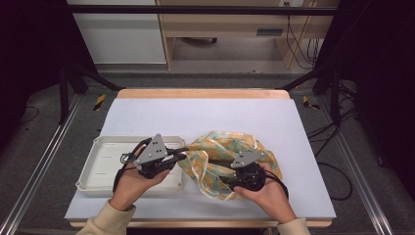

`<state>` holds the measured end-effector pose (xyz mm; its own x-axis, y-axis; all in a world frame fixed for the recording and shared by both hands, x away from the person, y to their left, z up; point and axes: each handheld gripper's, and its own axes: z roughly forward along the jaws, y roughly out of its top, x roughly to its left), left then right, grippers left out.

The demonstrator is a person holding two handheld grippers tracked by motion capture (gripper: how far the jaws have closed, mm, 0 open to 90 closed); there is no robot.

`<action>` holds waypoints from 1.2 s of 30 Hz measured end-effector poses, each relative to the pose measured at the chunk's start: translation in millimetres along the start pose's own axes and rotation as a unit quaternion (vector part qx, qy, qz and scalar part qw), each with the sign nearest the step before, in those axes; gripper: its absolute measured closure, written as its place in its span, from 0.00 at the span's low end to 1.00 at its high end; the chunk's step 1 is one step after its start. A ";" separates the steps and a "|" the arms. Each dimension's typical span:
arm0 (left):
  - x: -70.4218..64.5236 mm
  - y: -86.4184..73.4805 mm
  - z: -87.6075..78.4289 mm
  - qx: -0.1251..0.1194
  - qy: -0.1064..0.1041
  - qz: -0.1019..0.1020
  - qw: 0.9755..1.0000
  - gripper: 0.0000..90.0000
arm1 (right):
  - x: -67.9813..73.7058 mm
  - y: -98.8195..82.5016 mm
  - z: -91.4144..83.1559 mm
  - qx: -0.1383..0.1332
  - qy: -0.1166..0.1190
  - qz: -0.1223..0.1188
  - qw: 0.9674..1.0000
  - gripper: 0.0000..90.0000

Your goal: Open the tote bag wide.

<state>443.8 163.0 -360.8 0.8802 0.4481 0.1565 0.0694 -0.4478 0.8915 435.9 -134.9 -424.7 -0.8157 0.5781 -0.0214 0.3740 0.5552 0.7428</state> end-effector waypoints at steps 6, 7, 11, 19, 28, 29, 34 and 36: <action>1.6 -7.1 7.8 0.060 -0.014 0.014 0.998 0.80 | -6.9 -3.5 -8.9 -0.019 -0.032 0.017 0.999 0.92; 2.5 -9.2 9.1 0.065 -0.003 0.016 0.998 0.75 | -8.4 -4.1 -10.3 -0.024 -0.040 0.022 0.999 0.93; 10.2 -15.5 10.1 0.081 0.001 0.008 0.997 0.53 | -11.5 -8.1 -15.7 -0.051 -0.069 0.036 0.996 0.95; 35.4 -22.8 -9.5 0.095 0.055 -0.013 0.994 0.51 | 5.6 -20.9 -23.2 -0.058 -0.057 0.017 0.997 0.93; 21.4 0.3 7.7 0.041 0.036 -0.018 0.998 0.42 | 31.8 -44.8 -18.9 -0.012 -0.037 -0.018 0.999 0.91; 18.9 3.6 13.6 0.044 0.028 -0.011 0.999 0.40 | 33.5 -45.2 -18.6 -0.010 -0.034 -0.021 0.999 0.91; 13.1 13.1 50.0 0.073 -0.005 0.013 0.997 0.33 | 40.0 -48.4 -16.5 0.003 -0.023 -0.038 0.999 0.90; 14.8 12.2 67.5 0.099 -0.008 0.019 0.995 0.32 | 40.9 -49.0 -16.8 0.006 -0.021 -0.039 0.999 0.90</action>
<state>489.4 112.0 -376.3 0.8909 0.4171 0.1797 0.1264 -0.6078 0.7839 376.8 -148.5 -450.8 -0.8232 0.5574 -0.1083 0.3150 0.6069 0.7297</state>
